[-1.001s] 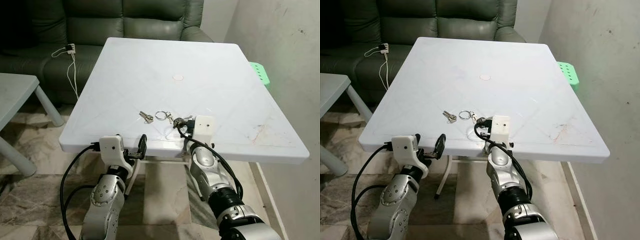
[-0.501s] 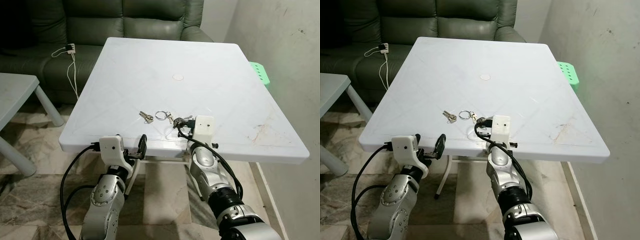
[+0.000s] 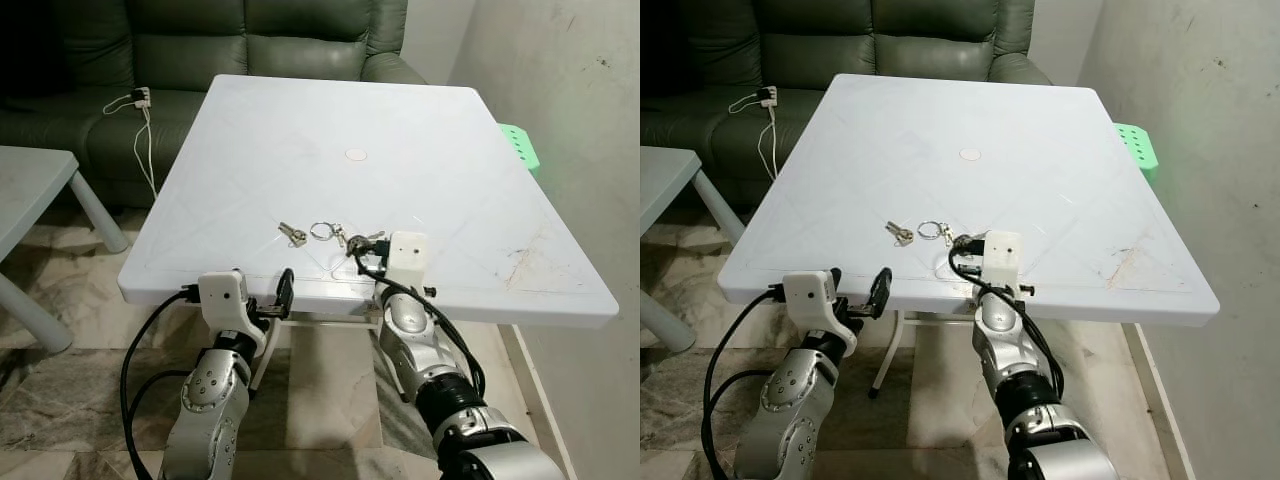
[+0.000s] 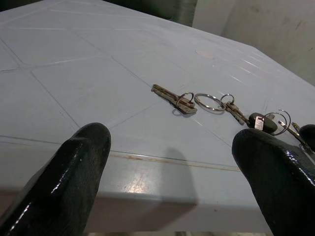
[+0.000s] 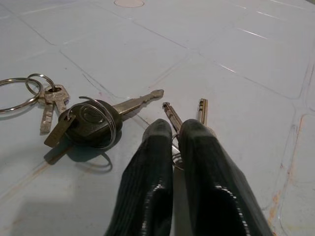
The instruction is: Hang keys on a hook
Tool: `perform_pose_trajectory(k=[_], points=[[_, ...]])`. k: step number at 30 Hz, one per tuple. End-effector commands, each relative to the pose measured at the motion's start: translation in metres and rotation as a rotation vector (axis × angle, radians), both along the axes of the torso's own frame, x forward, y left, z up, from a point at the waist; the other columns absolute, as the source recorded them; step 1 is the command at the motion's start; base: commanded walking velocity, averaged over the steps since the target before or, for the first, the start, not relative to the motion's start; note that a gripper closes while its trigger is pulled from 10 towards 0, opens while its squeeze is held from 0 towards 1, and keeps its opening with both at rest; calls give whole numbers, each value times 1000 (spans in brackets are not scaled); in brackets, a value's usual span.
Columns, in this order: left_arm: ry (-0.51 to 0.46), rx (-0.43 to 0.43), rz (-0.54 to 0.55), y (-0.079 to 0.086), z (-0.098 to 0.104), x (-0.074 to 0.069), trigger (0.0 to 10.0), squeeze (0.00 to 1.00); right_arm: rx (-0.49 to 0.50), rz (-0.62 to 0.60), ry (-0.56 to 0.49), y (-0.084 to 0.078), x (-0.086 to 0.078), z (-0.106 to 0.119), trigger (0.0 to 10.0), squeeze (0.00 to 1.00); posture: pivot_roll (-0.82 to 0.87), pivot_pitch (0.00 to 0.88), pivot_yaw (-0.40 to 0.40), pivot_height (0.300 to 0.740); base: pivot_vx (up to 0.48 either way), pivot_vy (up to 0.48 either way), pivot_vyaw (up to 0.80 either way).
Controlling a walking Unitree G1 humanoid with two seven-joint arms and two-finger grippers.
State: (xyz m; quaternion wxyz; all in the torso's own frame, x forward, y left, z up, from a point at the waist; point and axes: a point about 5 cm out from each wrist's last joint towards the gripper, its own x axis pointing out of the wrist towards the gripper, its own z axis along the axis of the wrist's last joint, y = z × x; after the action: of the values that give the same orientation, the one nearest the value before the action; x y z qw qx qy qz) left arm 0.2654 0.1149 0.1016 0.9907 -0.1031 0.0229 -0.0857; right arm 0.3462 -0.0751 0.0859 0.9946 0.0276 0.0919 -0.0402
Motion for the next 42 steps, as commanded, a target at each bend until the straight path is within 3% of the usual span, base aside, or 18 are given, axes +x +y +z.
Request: perform_pose_trajectory(k=[1, 3, 4, 6, 8, 13, 14, 15, 27, 31, 42], points=[[-10, -32, -21, -11, 4, -1, 10000, 0, 25, 13, -14, 7, 2, 5, 10000, 796, 95, 62, -99, 740, 0, 0, 0], [-10, -32, -22, -11, 4, -1, 10000, 0, 28, 13, -18, 7, 2, 5, 10000, 796, 95, 62, -99, 740, 0, 0, 0], [-9, -34, -21, -12, 4, -1, 10000, 0, 35, 9, -20, 7, 2, 5, 10000, 1000, 96, 61, -99, 740, 0, 0, 0], [-10, -36, -22, -12, 4, -1, 10000, 0, 36, 14, -25, 8, 2, 5, 10000, 1000, 98, 59, -99, 740, 0, 0, 0], [-10, -36, -21, -12, 4, -1, 10000, 0, -28, -1, -14, 7, 2, 5, 10000, 1000, 98, 58, -99, 740, 0, 0, 0], [-9, -36, -23, -12, 4, -2, 10000, 0, -18, 20, -30, 10, 2, 6, 10000, 1000, 99, 58, -97, 740, 0, 0, 0], [-9, -36, -22, -12, 4, -2, 10000, 0, -15, 27, -26, 11, 2, 6, 10000, 412, 100, 59, -97, 740, 0, 0, 0], [-9, -36, -21, -12, 4, -2, 10000, 0, -14, 33, -18, 12, 2, 5, 10000, 0, 100, 61, -96, 740, 0, 0, 0], [-3, -36, -18, -12, 4, -2, 10000, 0, -86, 7, -2, 9, 2, 2, 10000, 0, 97, 72, -95, 740, 0, 0, 0], [-4, -37, -15, -11, 4, -1, 10000, 0, -158, -21, 1, 7, 2, 3, 10000, 0, 97, 73, -95, 740, 0, 0, 0], [-6, -41, -16, -12, 5, 0, 10000, 0, -196, -31, 12, 7, 3, 1, 10000, 0, 94, 74, -95, 740, 0, 0, 0]])
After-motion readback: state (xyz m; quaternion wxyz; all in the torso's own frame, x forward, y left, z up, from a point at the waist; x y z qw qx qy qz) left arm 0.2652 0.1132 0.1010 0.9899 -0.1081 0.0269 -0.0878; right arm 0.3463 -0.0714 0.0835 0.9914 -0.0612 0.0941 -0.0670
